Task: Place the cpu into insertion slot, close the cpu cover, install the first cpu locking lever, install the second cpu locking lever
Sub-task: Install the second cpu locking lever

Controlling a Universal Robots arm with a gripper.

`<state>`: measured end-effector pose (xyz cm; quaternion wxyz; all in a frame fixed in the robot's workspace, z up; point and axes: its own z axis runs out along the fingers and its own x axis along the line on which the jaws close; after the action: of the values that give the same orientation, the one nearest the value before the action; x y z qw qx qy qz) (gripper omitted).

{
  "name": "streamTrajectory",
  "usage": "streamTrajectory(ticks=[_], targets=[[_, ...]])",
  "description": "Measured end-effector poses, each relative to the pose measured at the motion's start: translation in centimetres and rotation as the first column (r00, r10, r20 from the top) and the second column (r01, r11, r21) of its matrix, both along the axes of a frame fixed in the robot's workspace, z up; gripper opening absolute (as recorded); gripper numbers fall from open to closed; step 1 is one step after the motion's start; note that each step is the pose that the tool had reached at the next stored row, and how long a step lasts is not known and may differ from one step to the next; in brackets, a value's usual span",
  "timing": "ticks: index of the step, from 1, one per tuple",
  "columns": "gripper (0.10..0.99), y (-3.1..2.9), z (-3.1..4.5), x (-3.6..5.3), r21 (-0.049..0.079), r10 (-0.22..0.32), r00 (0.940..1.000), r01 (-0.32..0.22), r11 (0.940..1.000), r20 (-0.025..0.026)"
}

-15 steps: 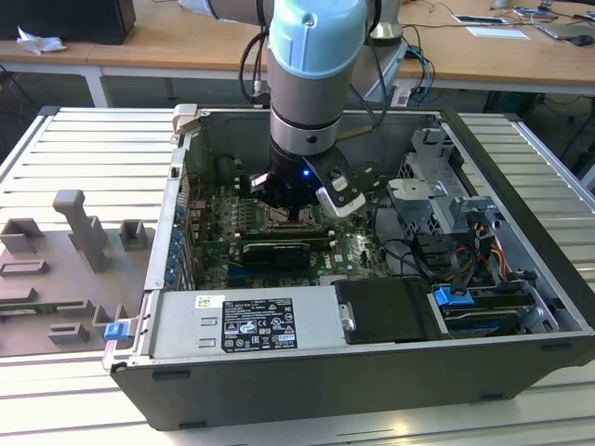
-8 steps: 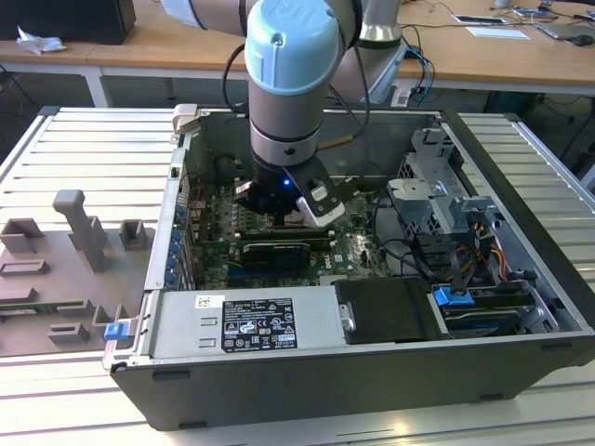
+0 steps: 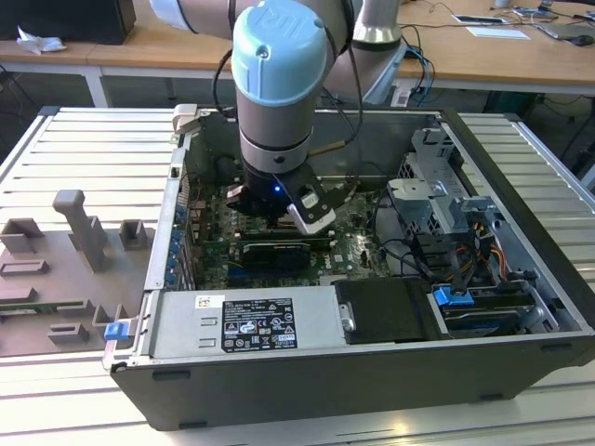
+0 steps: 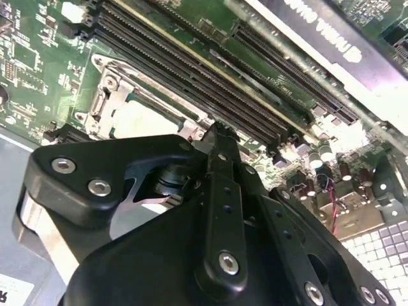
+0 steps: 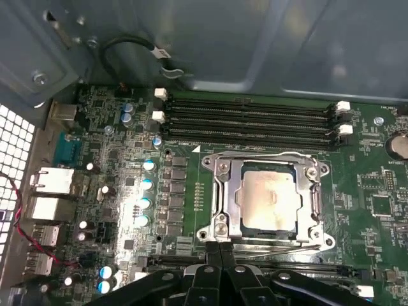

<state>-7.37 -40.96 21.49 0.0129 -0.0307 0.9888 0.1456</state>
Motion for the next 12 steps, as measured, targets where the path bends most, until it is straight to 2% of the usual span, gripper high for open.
streamTrajectory(ticks=[1,2,6,9,12], targets=[[0.106,-0.09,-0.73,-0.35,0.018,0.000,1.0000,0.000,0.9998,0.0001],[0.106,-0.09,-1.06,-0.47,0.032,0.000,1.0000,0.000,0.9995,0.0002],[0.106,-0.10,-1.47,-0.48,0.043,0.000,1.0000,0.000,0.9991,0.0001],[0.106,-0.09,-1.80,-0.48,0.059,0.000,1.0000,0.000,0.9982,0.0001],[0.106,-0.09,-2.06,-0.66,0.086,0.000,1.0000,0.000,0.9963,0.0001]])
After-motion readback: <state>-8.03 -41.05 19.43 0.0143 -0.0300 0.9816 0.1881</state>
